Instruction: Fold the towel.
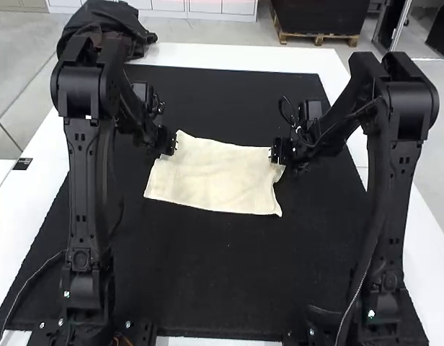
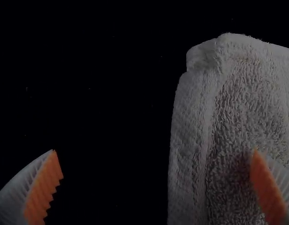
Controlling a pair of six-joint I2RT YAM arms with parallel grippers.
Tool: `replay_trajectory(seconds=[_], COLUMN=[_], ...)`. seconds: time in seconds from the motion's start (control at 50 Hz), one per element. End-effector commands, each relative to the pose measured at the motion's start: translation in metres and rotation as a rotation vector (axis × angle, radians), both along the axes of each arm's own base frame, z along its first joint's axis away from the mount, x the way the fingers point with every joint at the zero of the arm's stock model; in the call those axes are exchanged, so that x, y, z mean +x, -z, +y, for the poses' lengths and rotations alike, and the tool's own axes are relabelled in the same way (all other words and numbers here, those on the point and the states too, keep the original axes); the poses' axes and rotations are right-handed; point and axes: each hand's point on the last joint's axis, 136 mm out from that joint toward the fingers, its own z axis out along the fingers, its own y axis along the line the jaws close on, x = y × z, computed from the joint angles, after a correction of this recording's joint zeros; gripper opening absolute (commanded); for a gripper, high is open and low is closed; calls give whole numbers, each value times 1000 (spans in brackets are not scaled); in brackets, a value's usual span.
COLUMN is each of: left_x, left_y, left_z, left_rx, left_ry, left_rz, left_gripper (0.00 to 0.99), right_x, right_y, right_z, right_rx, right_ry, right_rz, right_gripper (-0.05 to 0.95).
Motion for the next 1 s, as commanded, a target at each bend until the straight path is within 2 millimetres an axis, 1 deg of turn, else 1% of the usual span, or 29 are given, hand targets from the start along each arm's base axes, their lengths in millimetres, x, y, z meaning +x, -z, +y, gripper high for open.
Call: replay_trajectory(seconds=[0.0,0.04,0.06,0.08,0.12,0.14,0.18,0.2,0.26,0.38,0.48,0.6,0.78,0.84,0.98], left_x=[-8,-10,-12,-12,-15,-14,-15,-16,-19,-22,-20,-11,-4,-1,-1], left_y=[17,20,22,22,25,26,27,28,32,33,28,15,-5,-13,-23], left_z=[6,5,5,4,4,3,4,4,3,-2,-5,-4,-7,-8,-10], left_rx=[-6,-6,-5,-7,-10,-9,-9,-10,-7,-25,-38,-39,-58,-62,-75], left_ry=[-9,-7,-8,-5,-1,1,0,1,3,23,34,33,41,41,48], left_rz=[54,63,67,69,71,66,62,56,52,39,25,-1,-25,-36,-36], left_gripper=[856,774,700,603,408,280,79,20,26,26,26,26,26,26,26], right_x=[0,-1,-2,-2,-2,-2,-4,-5,-7,-8,-8,-3,3,5,8], right_y=[5,6,7,7,7,7,8,9,12,13,10,-3,-30,-40,-53], right_z=[19,20,20,20,20,20,23,24,24,21,19,20,19,16,5], right_rx=[-2,3,4,7,12,14,25,28,28,27,33,44,63,67,77], right_ry=[-61,-66,-67,-68,-64,-66,-75,-78,-81,-76,-70,-66,-59,-54,-36], right_rz=[-4,-4,-4,-6,-9,-10,-3,1,8,11,8,-20,-71,-89,-113], right_gripper=[675,521,431,307,15,-28,-20,-20,-20,-21,-21,-23,-23,-23,-23])
